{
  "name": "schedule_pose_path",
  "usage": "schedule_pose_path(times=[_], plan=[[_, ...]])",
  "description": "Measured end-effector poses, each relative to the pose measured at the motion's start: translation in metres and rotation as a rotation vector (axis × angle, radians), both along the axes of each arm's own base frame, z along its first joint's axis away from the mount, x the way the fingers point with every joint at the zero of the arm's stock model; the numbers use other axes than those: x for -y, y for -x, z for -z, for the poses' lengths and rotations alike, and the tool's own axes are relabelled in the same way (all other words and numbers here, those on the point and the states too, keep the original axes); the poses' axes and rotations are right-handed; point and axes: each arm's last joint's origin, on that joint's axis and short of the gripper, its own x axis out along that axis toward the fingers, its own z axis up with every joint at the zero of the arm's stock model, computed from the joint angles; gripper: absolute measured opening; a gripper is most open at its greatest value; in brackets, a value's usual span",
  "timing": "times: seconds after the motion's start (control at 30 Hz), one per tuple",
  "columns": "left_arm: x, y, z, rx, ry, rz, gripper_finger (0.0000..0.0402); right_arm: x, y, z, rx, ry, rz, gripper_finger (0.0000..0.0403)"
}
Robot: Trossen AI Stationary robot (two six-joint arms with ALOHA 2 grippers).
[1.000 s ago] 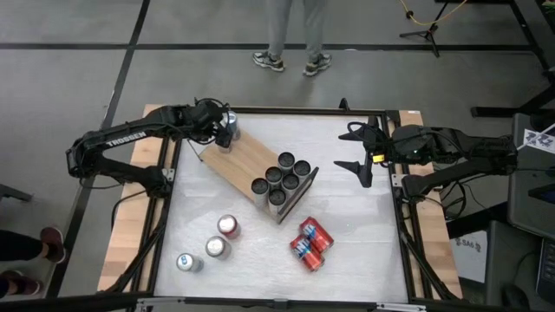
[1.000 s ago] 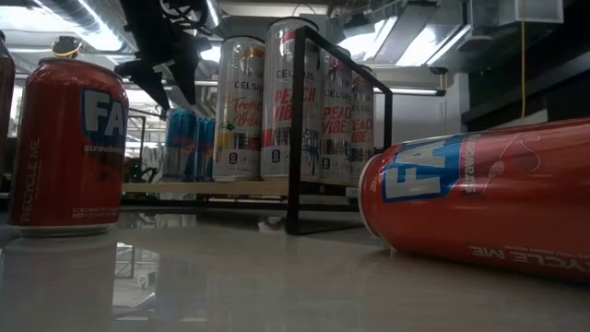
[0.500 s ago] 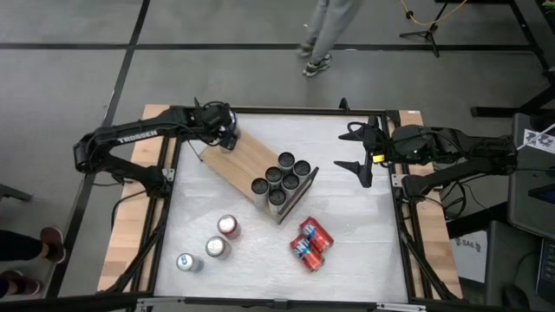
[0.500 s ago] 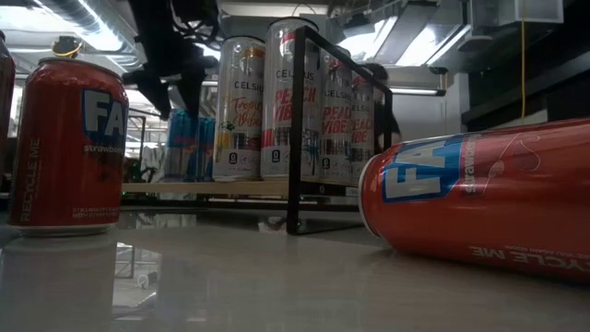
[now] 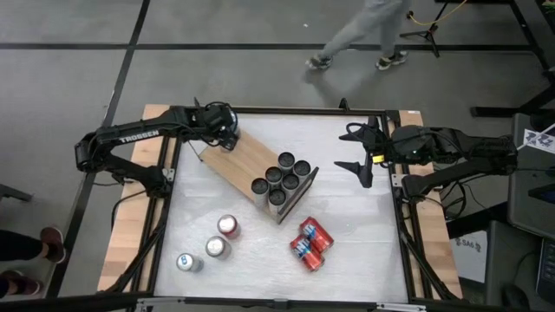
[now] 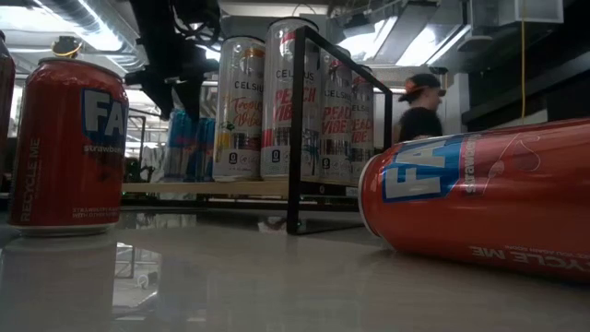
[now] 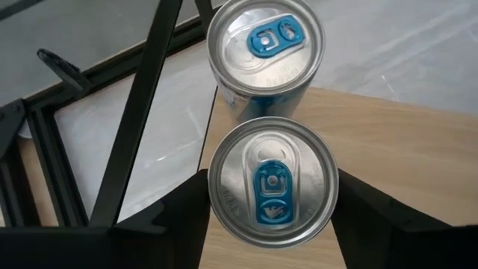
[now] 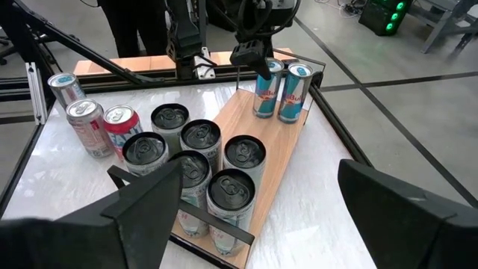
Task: Place canned beverage on shelf
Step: Put the right blue soda can on the shelf aligned with the other blue soda can
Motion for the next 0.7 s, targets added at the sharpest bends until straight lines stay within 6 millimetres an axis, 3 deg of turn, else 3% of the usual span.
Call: schedule_pose_path(times=[0.4, 0.7], plan=[[-0.001, 0.000, 0.000, -0.067, -0.020, 0.118, 0.0219, 0.000, 0.000, 0.000, 0.000, 0.000, 0.000, 0.0353], [-0.006, 0.011, -0.006, -0.044, 0.010, 0.143, 0.0220, 0.000, 0.000, 0.000, 0.000, 0.000, 0.000, 0.0353]])
